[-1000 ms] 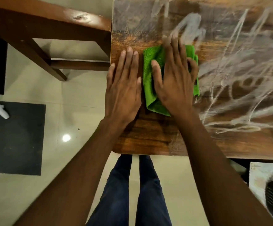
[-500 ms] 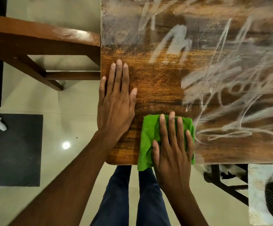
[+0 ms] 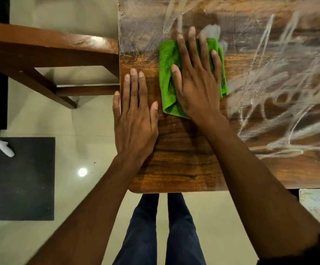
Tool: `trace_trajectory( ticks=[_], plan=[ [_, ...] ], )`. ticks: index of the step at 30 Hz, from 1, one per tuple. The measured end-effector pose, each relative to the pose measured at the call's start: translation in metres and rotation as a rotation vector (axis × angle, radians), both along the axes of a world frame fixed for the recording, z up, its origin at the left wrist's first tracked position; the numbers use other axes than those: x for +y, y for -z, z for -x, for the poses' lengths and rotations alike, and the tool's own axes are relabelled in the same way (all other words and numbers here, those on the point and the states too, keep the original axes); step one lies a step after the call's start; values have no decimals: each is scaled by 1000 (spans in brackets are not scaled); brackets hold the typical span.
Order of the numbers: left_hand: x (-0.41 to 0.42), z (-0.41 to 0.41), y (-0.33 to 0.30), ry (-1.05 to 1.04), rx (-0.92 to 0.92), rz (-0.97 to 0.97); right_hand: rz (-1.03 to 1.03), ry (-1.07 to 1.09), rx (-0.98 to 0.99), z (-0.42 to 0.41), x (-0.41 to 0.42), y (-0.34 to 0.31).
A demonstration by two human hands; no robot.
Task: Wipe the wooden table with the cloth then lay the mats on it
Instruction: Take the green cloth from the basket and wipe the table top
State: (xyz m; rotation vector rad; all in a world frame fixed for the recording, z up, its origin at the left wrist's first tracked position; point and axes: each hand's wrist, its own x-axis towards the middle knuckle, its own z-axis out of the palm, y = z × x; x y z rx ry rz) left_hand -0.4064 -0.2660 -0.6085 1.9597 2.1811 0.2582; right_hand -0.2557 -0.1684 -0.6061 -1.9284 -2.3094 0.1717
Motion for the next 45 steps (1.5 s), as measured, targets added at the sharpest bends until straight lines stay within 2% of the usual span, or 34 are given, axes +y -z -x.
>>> trace_trajectory(
  ticks=[5,8,13,17,22,26,29,33,36,45],
  plan=[
    [-55,40,9,-238,-132,64,99,28,11,-7,-70,-9],
    [-82,66,19,-369,-138,90,193,16,-12,4,-120,-15],
    [-80,69,18,-480,-332,50,266,-36,20,49,-174,-14],
    [-53,47,-2,-357,-397,-29,256,-95,23,65,-176,-11],
    [-24,20,-21,-108,-408,-73,219,-12,-29,14,-180,-15],
    [-10,-12,-18,111,-274,-1,166,194,-63,-60,-174,-17],
    [-1,-37,-7,226,-135,45,171,284,-12,-84,-167,-23],
    [2,-47,1,235,11,69,211,319,77,-73,-182,-25],
    [1,-49,1,235,42,72,178,356,24,-64,-169,-16],
    [1,-50,-1,229,61,56,24,90,-35,-48,15,2]
  ],
)
